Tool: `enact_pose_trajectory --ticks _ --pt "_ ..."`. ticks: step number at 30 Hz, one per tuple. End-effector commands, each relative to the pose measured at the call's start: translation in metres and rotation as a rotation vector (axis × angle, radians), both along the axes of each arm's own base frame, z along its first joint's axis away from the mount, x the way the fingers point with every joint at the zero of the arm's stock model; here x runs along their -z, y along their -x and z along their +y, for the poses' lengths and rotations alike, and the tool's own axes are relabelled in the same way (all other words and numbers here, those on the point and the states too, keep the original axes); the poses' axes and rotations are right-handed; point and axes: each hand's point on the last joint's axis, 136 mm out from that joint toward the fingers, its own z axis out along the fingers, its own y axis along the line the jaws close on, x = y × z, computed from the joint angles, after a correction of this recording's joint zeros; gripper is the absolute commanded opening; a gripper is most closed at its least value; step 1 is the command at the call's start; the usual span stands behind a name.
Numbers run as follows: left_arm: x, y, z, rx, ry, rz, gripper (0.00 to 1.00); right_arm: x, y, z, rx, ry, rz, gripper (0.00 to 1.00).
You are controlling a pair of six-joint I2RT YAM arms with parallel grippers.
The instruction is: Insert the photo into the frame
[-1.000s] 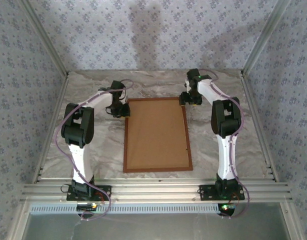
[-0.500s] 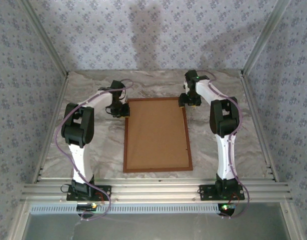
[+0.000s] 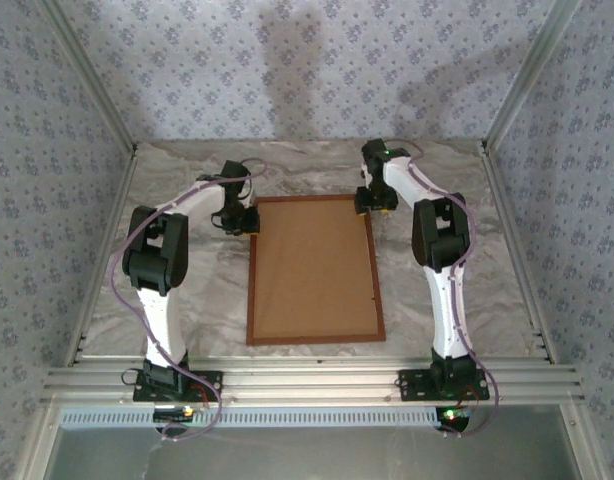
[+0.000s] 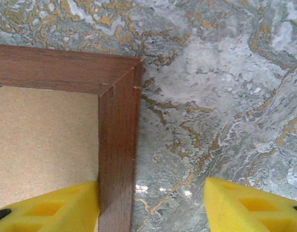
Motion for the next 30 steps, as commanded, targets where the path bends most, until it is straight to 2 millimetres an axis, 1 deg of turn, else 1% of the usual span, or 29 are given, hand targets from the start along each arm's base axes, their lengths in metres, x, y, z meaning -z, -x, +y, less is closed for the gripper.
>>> enact_pose_trajectory --ticks 1,3,5,8,10,12,13,16,19,22,25,30 --pt "0.031 0.013 0.007 0.007 -0.061 0.076 0.19 0.040 0.034 -0.015 -0.053 0.152 0.173 0.60" --pt "0.030 0.013 0.007 0.008 -0.062 0.074 0.19 0.033 0.030 -0.015 -0.050 0.144 0.159 0.60" --pt "0.029 0.012 0.008 0.007 -0.065 0.067 0.20 0.023 0.022 -0.012 -0.036 0.096 0.134 0.60" --pt "0.023 0.008 0.010 0.006 -0.073 0.056 0.24 -0.007 0.008 -0.011 -0.001 0.019 0.065 0.62" --pt "0.016 0.004 0.011 0.000 -0.072 0.041 0.29 -0.028 0.001 -0.012 0.026 -0.044 0.018 0.62" --pt "0.006 -0.003 0.013 -0.006 -0.064 0.017 0.33 -0.045 0.000 -0.015 0.046 -0.090 -0.021 0.62" --pt "0.000 -0.006 0.013 -0.008 -0.060 0.005 0.37 -0.052 0.001 -0.017 0.052 -0.115 -0.040 0.63" --pt "-0.020 -0.018 0.016 -0.016 -0.051 -0.035 0.50 -0.066 0.010 -0.017 0.075 -0.177 -0.074 0.63" --pt "-0.037 -0.028 0.018 -0.023 -0.047 -0.066 0.56 -0.067 0.024 -0.015 0.095 -0.229 -0.088 0.64" --pt "-0.048 -0.035 0.023 -0.027 -0.058 -0.088 0.58 -0.061 0.040 -0.012 0.119 -0.278 -0.083 0.63" --pt "-0.052 -0.038 0.031 -0.028 -0.086 -0.096 0.59 -0.051 0.055 -0.008 0.133 -0.307 -0.071 0.62" --pt "-0.049 -0.038 0.045 -0.019 -0.117 -0.081 0.56 -0.036 0.078 0.001 0.151 -0.333 -0.043 0.59"
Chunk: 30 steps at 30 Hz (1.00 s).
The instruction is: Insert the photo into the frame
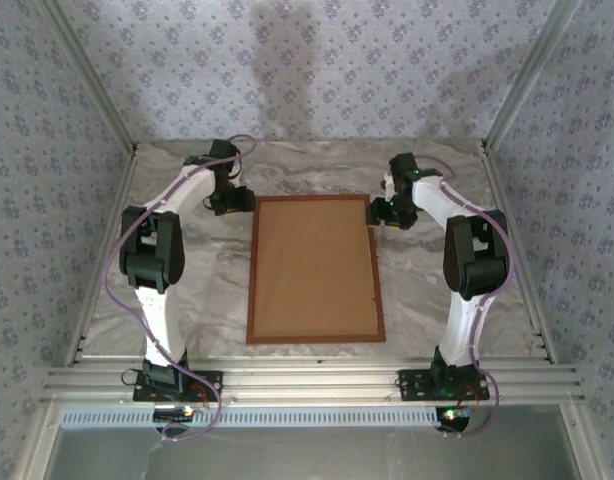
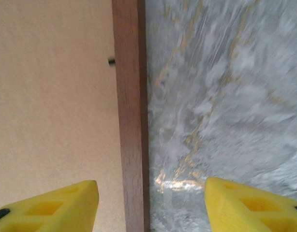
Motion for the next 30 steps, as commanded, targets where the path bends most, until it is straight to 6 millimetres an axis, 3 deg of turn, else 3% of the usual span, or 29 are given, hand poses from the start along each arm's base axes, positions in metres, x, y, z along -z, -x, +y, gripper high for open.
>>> enact_pose_trajectory --ticks 1,6,12,19,30 --pt "0.001 0.005 0.014 0.022 -0.045 0.036 0.56 -0.003 0.007 0.014 0.022 -0.055 -0.017 0.58" --pt "0.015 0.009 0.010 0.054 -0.023 0.075 0.55 0.021 0.024 0.014 0.004 -0.019 0.054 0.53" --pt "0.028 0.004 -0.007 0.080 0.033 0.096 0.56 0.034 0.029 0.009 0.017 0.049 0.060 0.44" --pt "0.041 -0.004 -0.020 0.104 0.026 0.115 0.57 0.042 0.031 0.015 0.014 0.050 0.065 0.24" --pt "0.049 -0.010 -0.018 0.086 0.000 0.113 0.57 0.043 0.030 0.021 0.003 0.053 0.055 0.18"
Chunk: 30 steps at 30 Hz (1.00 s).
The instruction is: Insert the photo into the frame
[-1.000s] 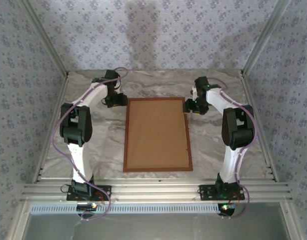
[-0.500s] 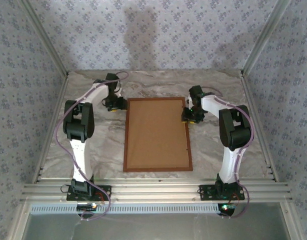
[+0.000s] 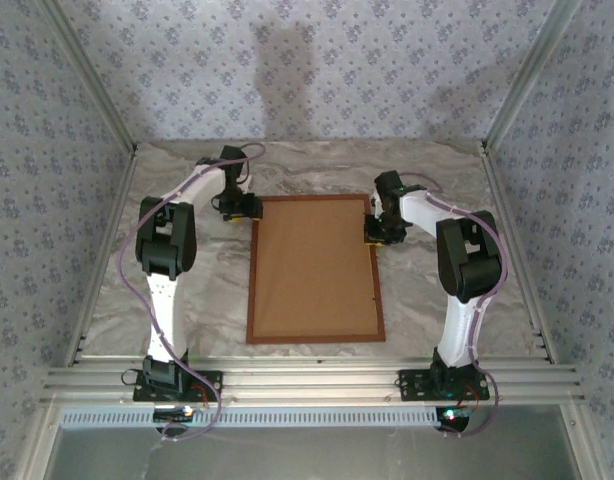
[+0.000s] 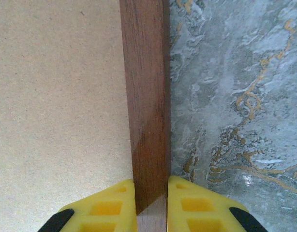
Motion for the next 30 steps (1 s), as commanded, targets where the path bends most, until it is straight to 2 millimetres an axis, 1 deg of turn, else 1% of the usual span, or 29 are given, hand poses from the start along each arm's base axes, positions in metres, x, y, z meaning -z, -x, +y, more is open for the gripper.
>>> enact_pose_trajectory --ticks 1,6,10,14,17,20,23,25,30 --pt "0.004 -0.003 0.003 -0.001 -0.029 0.007 0.57 0.013 0.005 0.000 -0.001 0.033 0.016 0.18" --pt "0.008 -0.005 0.001 0.002 -0.024 0.015 0.56 0.014 0.006 0.002 -0.008 0.036 0.020 0.18" --pt "0.018 0.000 -0.003 0.012 -0.017 0.045 0.55 0.013 0.005 0.003 -0.013 0.038 0.018 0.18" --pt "0.036 0.014 -0.008 0.024 -0.028 0.102 0.54 0.012 0.005 0.006 -0.019 0.039 0.016 0.17" --pt "0.054 0.030 -0.012 0.039 -0.053 0.175 0.50 0.013 0.004 0.009 -0.021 0.033 0.015 0.17" --pt "0.070 0.044 -0.014 0.047 -0.107 0.225 0.50 0.013 0.004 0.012 -0.023 0.028 0.013 0.17" --pt "0.082 0.056 -0.017 0.048 -0.142 0.249 0.51 0.013 0.005 0.014 -0.027 0.022 0.017 0.17" --pt "0.087 0.060 -0.020 0.049 -0.149 0.264 0.51 0.014 0.006 0.014 -0.027 0.019 0.019 0.17" --pt "0.086 0.060 -0.022 0.051 -0.163 0.264 0.51 0.012 0.007 0.016 -0.029 0.014 0.019 0.16"
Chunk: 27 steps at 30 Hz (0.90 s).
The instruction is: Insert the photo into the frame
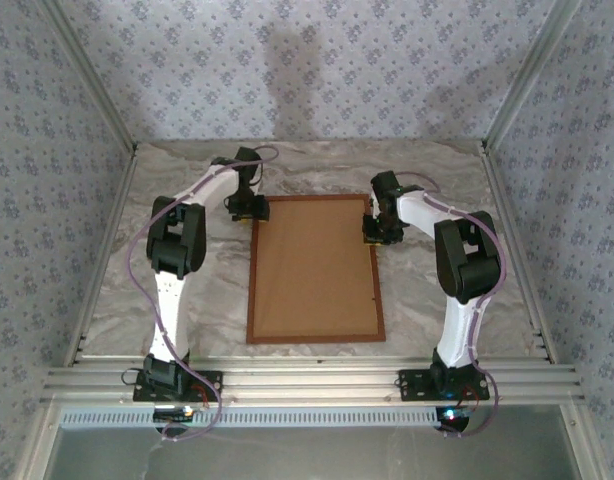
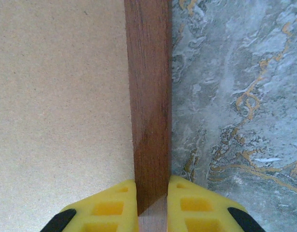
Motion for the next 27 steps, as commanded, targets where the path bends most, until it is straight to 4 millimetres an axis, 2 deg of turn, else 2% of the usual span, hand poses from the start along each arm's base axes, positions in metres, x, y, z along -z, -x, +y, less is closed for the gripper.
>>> enact_pose_trajectory --ticks 1,4,9,12,14,20,27 --pt "0.071 0.055 -0.001 0.033 -0.084 0.245 0.51 0.012 0.008 0.014 -0.020 -0.024 0.034 0.16" --pt "0.053 0.046 -0.005 0.032 -0.064 0.199 0.52 0.009 0.008 0.015 -0.021 -0.033 0.031 0.16" --pt "-0.010 0.018 -0.015 0.002 0.043 0.053 0.59 0.006 0.006 0.014 -0.016 -0.036 0.022 0.16" --pt "-0.040 0.004 -0.011 -0.027 0.098 -0.021 0.61 0.006 0.005 0.014 -0.017 -0.034 0.020 0.17" --pt "-0.051 -0.001 -0.003 -0.041 0.103 -0.050 0.62 0.006 0.004 0.013 -0.017 -0.028 0.017 0.17" --pt "-0.050 -0.004 0.023 -0.080 0.067 -0.060 0.61 0.007 0.002 0.015 -0.021 -0.022 0.013 0.17" --pt "-0.033 -0.002 0.035 -0.081 0.011 -0.040 0.60 0.007 0.002 0.013 -0.018 -0.014 0.015 0.17"
